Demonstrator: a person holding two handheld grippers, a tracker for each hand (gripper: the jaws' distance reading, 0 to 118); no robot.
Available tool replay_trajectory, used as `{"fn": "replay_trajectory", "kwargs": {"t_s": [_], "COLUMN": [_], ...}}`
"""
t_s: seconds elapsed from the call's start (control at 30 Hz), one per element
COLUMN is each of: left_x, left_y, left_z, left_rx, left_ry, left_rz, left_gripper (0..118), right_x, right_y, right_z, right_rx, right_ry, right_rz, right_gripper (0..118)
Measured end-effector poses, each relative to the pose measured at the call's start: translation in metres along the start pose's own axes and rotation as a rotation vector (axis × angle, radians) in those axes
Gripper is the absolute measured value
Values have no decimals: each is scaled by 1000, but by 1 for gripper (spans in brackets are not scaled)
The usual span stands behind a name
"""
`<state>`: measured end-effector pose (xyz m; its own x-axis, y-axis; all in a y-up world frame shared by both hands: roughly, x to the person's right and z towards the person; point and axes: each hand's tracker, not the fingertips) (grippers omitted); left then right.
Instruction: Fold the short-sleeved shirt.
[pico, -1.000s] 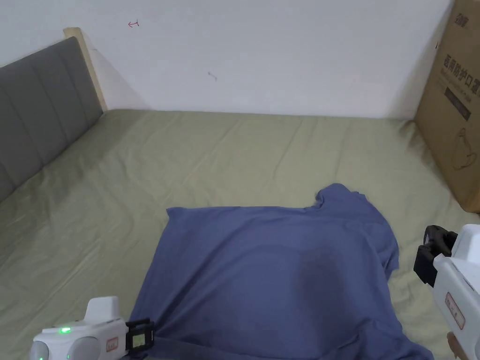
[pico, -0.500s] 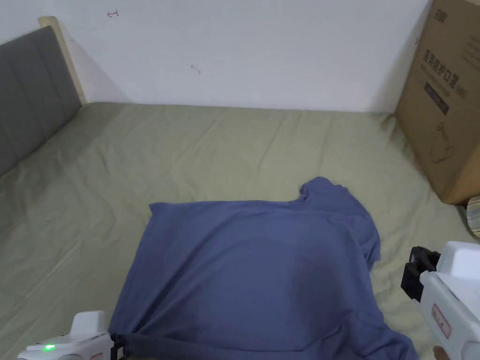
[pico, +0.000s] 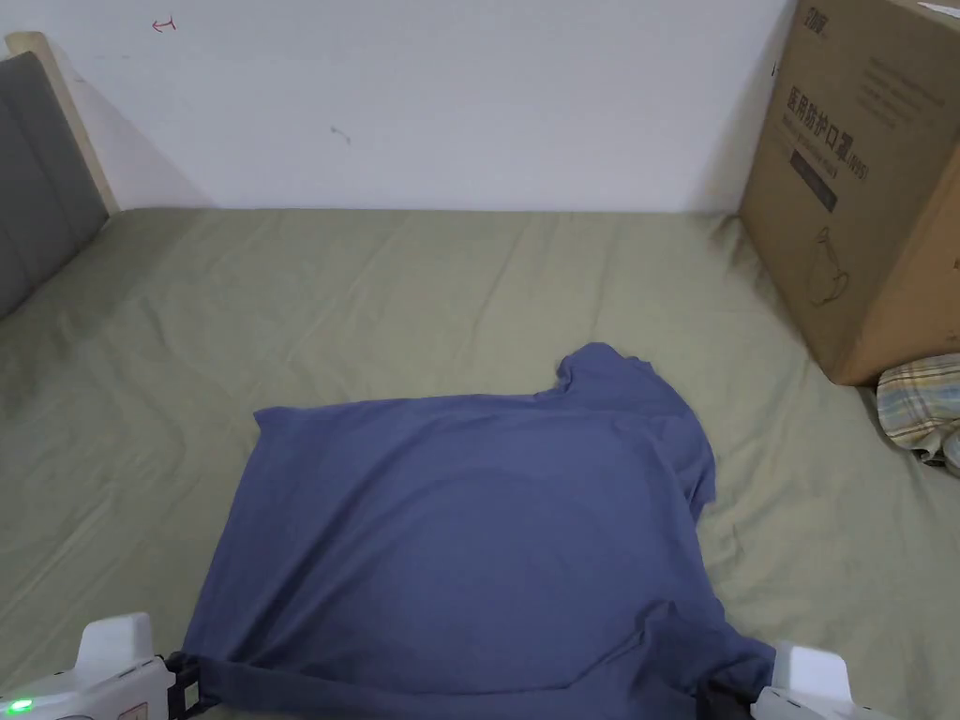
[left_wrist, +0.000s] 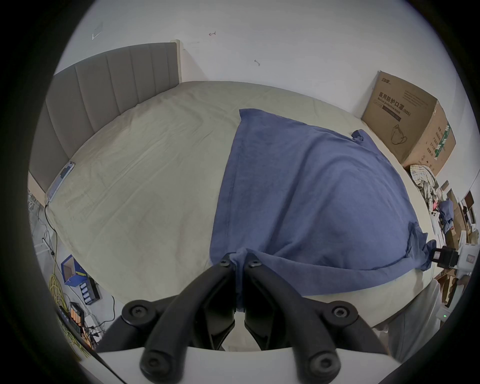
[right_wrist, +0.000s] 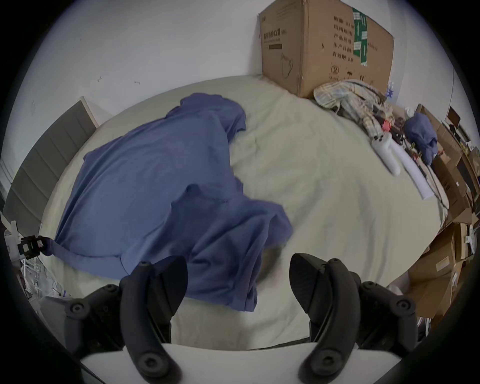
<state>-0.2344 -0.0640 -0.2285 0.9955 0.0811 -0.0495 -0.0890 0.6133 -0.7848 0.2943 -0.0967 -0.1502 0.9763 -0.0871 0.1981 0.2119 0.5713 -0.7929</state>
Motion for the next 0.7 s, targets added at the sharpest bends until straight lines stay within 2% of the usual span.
{"fn": "replay_trajectory", "kwargs": {"t_s": [0.03,0.07,0.1,0.13,0.27,0.43,0.7], "left_x": [-2,-3,-4,-4,-2,-4,-13], "left_y": [0,0,0,0,2,11,48], "left_z": [-3,-4,-5,-6,-3,-1,2], "left_rx": [0,-2,-3,-7,-5,14,108], "left_ry": [1,2,2,-1,-2,3,-20], "left_rz": [2,3,7,15,29,38,91], "left_gripper": [2,2,2,2,2,2,2], "right_x": [1,1,1,2,4,4,-14], "right_y": [-1,-2,-3,-5,-5,6,60], "right_z": [-4,-7,-9,-10,-7,15,44], "right_rx": [-12,-26,-34,-32,-26,71,248], "right_ry": [6,13,21,34,37,49,45], "right_rz": [0,-1,-3,-13,-10,-18,49], "right_gripper": [63,43,11,4,4,4,3]}}
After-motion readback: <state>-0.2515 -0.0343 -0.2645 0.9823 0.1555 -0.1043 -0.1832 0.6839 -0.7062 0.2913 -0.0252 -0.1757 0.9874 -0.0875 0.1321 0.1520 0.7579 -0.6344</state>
